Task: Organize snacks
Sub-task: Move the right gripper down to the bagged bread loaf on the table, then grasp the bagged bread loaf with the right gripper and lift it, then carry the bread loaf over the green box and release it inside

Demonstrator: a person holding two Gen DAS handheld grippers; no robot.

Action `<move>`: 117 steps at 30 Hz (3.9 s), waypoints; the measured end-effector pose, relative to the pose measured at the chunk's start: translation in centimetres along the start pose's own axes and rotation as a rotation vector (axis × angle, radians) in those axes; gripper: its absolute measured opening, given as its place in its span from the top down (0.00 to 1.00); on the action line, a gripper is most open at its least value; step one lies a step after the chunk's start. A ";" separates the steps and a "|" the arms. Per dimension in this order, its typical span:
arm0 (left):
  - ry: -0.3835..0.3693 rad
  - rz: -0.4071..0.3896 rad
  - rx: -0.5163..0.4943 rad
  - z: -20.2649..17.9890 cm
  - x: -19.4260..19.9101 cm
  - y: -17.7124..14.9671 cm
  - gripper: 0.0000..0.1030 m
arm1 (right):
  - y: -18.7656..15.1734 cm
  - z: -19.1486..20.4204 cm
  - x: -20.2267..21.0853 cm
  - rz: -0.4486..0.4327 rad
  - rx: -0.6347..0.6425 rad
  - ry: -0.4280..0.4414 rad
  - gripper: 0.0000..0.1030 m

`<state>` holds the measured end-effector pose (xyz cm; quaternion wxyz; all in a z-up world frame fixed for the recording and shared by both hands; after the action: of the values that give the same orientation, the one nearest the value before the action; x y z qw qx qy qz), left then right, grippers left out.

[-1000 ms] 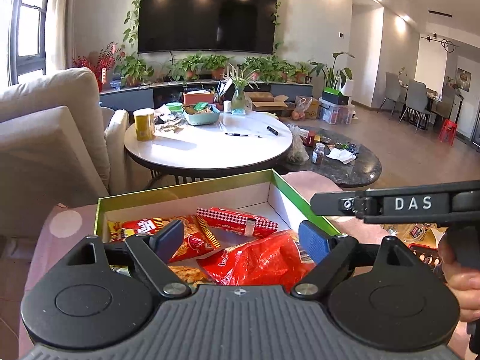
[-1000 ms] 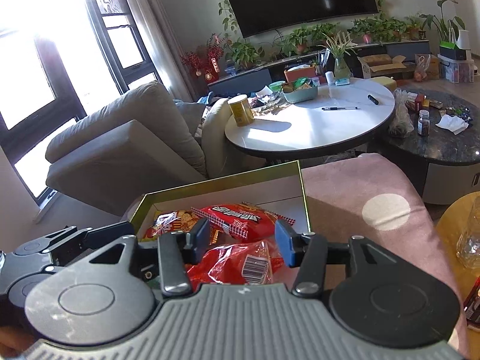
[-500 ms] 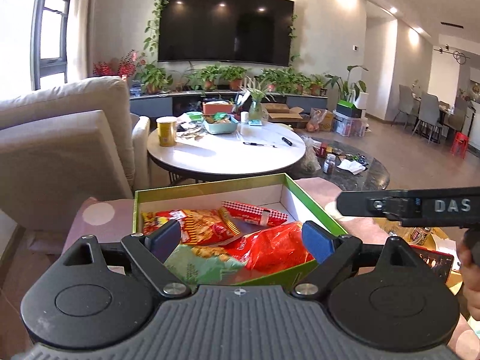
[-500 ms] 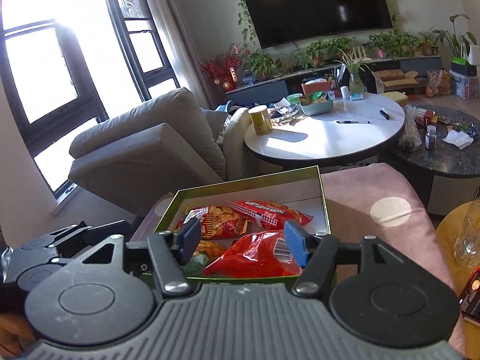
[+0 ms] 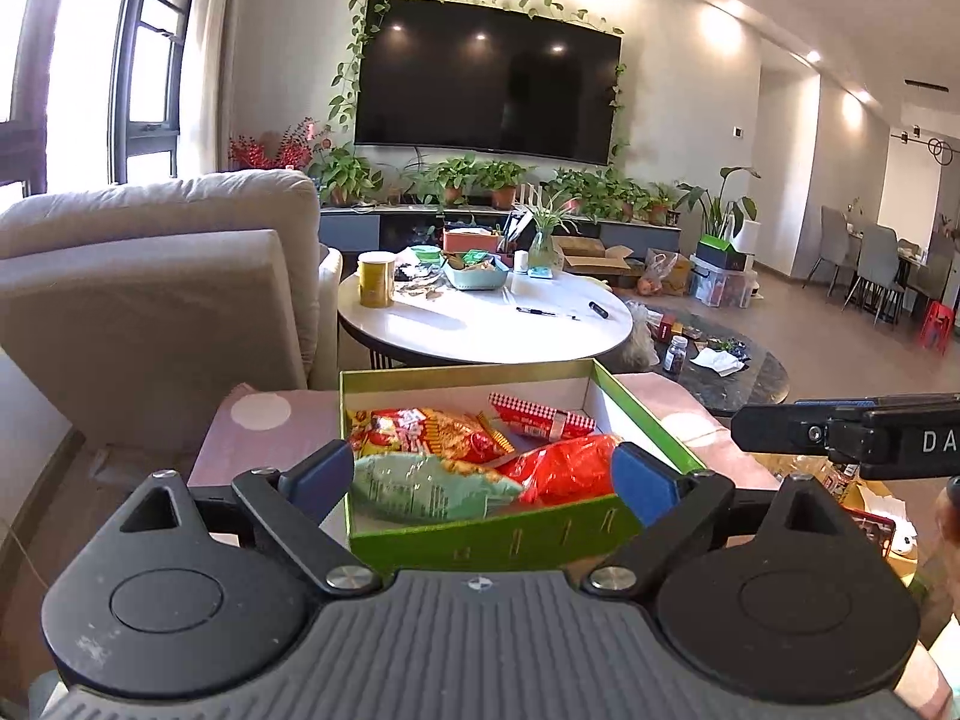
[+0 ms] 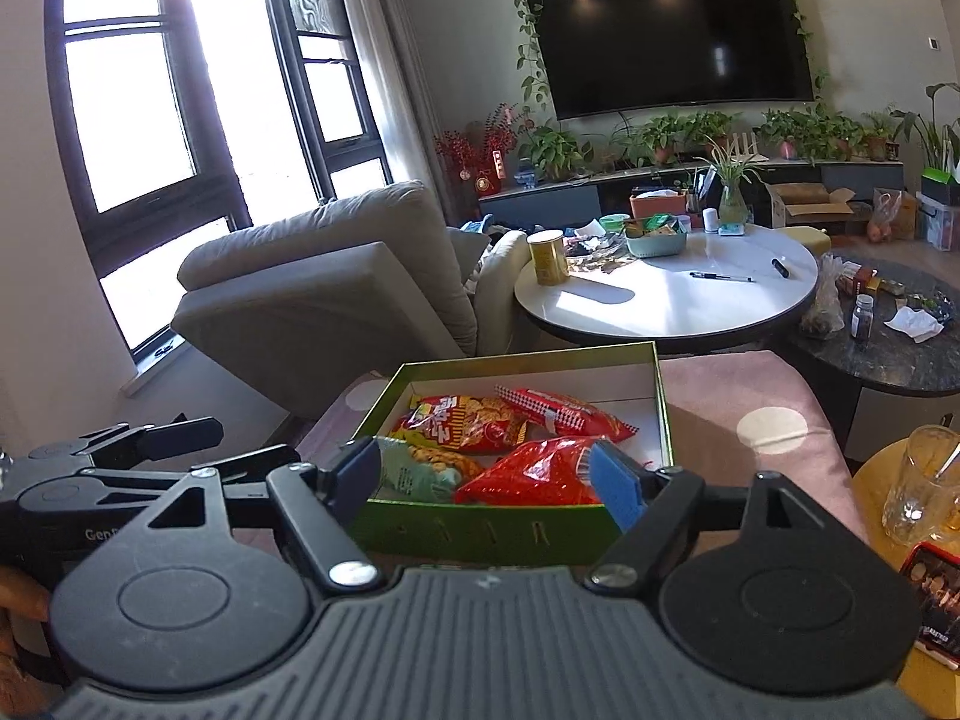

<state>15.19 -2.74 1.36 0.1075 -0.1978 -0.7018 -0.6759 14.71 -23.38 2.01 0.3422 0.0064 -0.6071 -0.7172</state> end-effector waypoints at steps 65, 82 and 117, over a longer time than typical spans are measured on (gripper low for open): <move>-0.295 0.351 -0.173 -11.3 0.5 -14.3 0.30 | -14.1 -5.9 3.6 0.252 -0.238 -0.170 0.33; -0.285 0.279 -0.121 -10.4 2.5 -11.9 0.52 | -12.5 -2.3 4.7 0.197 -0.125 -0.110 0.48; -0.139 0.072 -0.087 -6.3 -1.7 -1.3 0.52 | -1.9 0.0 -1.0 0.010 -0.048 -0.019 0.48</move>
<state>15.46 -9.26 -0.14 0.0741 -0.2740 -0.6698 -0.6861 14.53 -22.88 -0.08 0.3401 -0.0115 -0.5929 -0.7299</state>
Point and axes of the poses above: each gripper's, at about its wrist camera, not at the fingertips, and x roughly against the way its jaws point, z to its left, y to its top, the point moved 5 cm from there along -x, roughly the way its jaws point, and after that the axes turned 3 degrees about y, right-handed, at the moved point
